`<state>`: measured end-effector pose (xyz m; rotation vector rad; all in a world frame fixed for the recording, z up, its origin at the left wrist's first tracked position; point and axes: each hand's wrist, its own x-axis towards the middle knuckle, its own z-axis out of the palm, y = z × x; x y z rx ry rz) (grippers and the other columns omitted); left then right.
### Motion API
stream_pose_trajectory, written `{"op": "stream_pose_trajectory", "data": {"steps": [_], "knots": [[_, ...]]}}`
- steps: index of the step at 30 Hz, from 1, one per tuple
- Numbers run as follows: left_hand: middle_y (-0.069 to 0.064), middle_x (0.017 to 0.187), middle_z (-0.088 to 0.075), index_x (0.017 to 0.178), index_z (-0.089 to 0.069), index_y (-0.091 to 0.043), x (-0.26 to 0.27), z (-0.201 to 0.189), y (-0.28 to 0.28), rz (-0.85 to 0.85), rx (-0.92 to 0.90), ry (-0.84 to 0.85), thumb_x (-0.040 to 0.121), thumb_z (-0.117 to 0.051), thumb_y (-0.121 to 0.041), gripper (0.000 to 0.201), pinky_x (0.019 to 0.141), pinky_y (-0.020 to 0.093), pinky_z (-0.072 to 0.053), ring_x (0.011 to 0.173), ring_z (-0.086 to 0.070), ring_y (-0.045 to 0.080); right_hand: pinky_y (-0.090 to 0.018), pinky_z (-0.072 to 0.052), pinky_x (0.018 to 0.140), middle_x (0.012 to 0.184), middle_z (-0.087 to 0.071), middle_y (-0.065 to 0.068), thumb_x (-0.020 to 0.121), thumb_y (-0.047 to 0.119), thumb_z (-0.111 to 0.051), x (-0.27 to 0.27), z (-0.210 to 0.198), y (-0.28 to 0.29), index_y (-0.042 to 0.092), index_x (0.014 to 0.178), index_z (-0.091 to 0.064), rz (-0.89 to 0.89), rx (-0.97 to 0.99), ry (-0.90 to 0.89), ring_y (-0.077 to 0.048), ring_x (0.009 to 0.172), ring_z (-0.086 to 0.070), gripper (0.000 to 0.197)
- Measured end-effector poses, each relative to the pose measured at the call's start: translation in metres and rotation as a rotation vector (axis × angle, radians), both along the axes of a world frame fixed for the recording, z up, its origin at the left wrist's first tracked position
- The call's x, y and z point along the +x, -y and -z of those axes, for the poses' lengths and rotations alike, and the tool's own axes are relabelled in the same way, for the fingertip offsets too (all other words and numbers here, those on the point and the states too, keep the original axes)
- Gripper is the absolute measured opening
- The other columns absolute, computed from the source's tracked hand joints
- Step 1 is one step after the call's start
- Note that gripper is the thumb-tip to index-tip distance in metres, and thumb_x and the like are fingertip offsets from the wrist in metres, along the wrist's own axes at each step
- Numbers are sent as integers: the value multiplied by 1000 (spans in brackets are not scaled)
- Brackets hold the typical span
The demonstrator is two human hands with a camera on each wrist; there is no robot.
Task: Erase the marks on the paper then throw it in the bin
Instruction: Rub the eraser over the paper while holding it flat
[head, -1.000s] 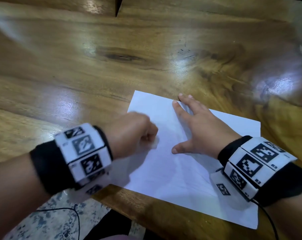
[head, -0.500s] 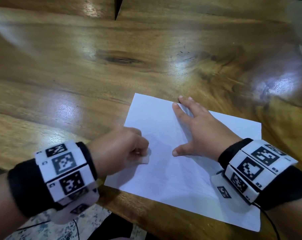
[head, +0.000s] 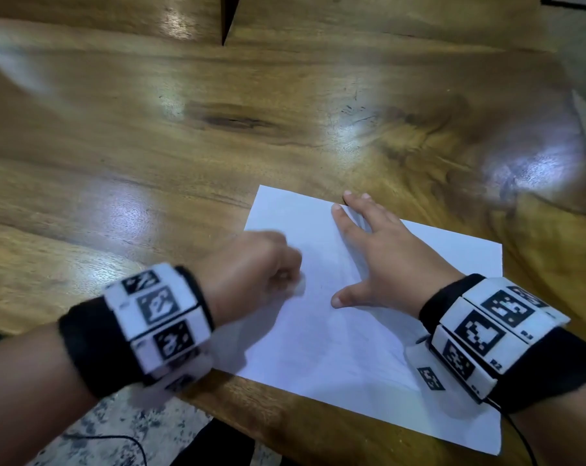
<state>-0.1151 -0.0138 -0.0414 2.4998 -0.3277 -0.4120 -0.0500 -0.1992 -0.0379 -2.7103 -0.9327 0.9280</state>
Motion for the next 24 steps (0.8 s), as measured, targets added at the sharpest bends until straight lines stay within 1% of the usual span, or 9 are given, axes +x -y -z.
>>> {"op": "stream_pose_trajectory", "data": {"steps": [3, 6, 11, 12, 14, 16, 19, 22, 24], "knots": [[3, 68, -53, 70, -65, -12, 25, 2, 4, -75, 38, 108, 74, -70, -24, 14, 54, 24, -29, 58, -41, 15, -24, -5, 115, 154, 23, 10, 64, 58, -73, 0, 1, 0, 26, 148, 8, 4, 5, 2, -9, 142, 20, 121], [0, 65, -51, 62, -60, -17, -1, 5, 4, -20, 2, 17, 75, -68, -26, 17, 50, 20, -27, 50, -42, 7, -24, -4, 115, 155, 22, 10, 64, 57, -73, 0, 1, 1, 25, 149, 8, 1, 9, 0, -9, 142, 19, 121], [-6, 69, -51, 66, -64, -18, -32, -2, 4, 53, -19, -176, 70, -62, -26, 9, 55, 8, -34, 62, -50, 4, -24, -4, 115, 155, 23, 9, 65, 56, -73, 0, 0, 1, 25, 149, 8, 3, 11, -4, -9, 142, 20, 120], [-5, 68, -52, 67, -64, -18, -22, -3, 6, 14, -33, -151, 70, -61, -30, 13, 55, 8, -34, 62, -50, 6, -23, -4, 115, 155, 22, 9, 65, 57, -73, 0, 1, 1, 25, 149, 8, 2, 12, -1, -10, 143, 19, 120], [2, 69, -60, 69, -66, -18, 3, -6, 11, -89, -21, -39, 71, -66, -35, 16, 60, 24, -44, 64, -55, 17, -23, -2, 114, 155, 22, 8, 65, 57, -73, 0, 2, 1, 25, 149, 8, 1, 15, 8, -10, 143, 19, 121], [6, 73, -62, 73, -67, -15, 17, -6, 16, -143, -18, -21, 75, -69, -28, 14, 62, 27, -42, 66, -55, 20, -23, -2, 114, 155, 22, 8, 64, 58, -73, 0, 2, 1, 25, 149, 7, 1, 15, 7, -10, 143, 19, 121], [2, 69, -50, 67, -62, -14, -4, 1, 23, -23, 15, -84, 78, -64, -23, 14, 57, 23, -30, 62, -47, 16, -23, -2, 114, 155, 21, 7, 65, 57, -73, 1, 3, 2, 24, 149, 7, -6, 22, 7, -11, 143, 18, 121], [-3, 65, -46, 85, -62, -3, -36, 7, 21, 161, 98, -96, 82, -56, -9, 9, 49, 10, -36, 50, -50, -2, -24, -3, 115, 155, 21, 8, 65, 57, -73, 1, 3, 2, 24, 149, 8, -3, 18, 3, -11, 143, 19, 120], [-5, 66, -47, 88, -62, -1, -33, 6, 19, 175, 77, -56, 83, -54, -12, 15, 50, 8, -37, 51, -52, -2, -24, -2, 114, 155, 22, 8, 66, 57, -73, 0, 2, 2, 25, 149, 8, -2, 20, 0, -10, 143, 19, 120]]}}
